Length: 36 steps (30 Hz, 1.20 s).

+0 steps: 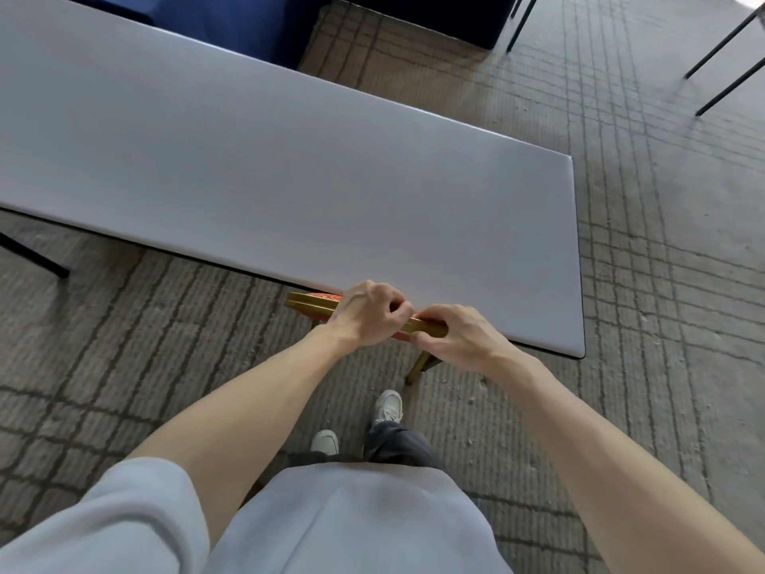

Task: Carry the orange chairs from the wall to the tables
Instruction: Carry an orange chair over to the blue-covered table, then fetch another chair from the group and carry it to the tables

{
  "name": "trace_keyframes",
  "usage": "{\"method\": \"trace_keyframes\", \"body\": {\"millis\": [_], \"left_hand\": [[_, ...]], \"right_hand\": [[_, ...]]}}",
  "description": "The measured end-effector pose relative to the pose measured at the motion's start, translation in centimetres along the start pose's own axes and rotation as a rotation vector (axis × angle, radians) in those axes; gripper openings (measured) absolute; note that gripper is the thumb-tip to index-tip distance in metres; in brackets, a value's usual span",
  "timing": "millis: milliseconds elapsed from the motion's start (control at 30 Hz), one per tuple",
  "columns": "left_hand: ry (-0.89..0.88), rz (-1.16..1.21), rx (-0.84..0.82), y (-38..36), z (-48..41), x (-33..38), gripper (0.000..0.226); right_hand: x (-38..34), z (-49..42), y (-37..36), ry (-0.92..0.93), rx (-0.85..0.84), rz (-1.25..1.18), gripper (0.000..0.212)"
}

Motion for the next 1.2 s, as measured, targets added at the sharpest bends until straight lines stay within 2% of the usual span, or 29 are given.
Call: {"method": "trace_keyframes", "body": {"millis": [67, 200, 400, 600, 733, 900, 1067, 1200], "left_hand": [[0.033, 0.005, 0.02, 0.4, 0.6, 0.0, 0.037], [0.098, -0.052, 0.118, 2.5, 2.0, 0.6, 0.025], [0.333, 0.094, 0.296, 7.1, 6.5, -0.5, 0.027], [0.567, 0.185, 0.461, 13.3, 14.6, -3.6, 0.032], [0.705, 0.159, 0.684, 18.9, 22.9, -6.4, 0.033], [0.834, 0.165, 0.868, 25.1, 33.6, -10.0, 0.045], [0.894, 0.235, 0.988, 32.1, 43.5, -16.0, 0.036], [0.86, 0.235, 0.996, 39.0, 49.7, -20.8, 0.038]], "right_hand": [[-0.1, 0.3, 0.5, 0.01, -0.012, 0.025, 0.032], [-1.1, -0.2, 1.8, 0.08, -0.029, 0.123, 0.026], [-7.4, -2.7, 3.5, 0.337, -0.016, 0.056, 0.024], [-18.8, -4.9, 1.3, 0.567, -0.084, 0.058, 0.022], [-29.0, -5.4, -1.3, 0.735, -0.115, 0.097, 0.025], [-41.6, -5.4, -4.6, 0.868, -0.108, 0.047, 0.033], [-54.6, -6.1, -8.1, 0.958, -0.097, 0.041, 0.035], [-64.9, -7.9, -9.7, 0.976, -0.044, 0.041, 0.036]]}}
Point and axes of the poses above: each hand's wrist, its own z-axis away from the middle knuckle, its own y-axis out of the back of the hand, x = y × z, the point moved 7 cm from there along -z, towards the middle knuckle, and after that the axes turned 9 degrees about -x, right-handed, at the moved point
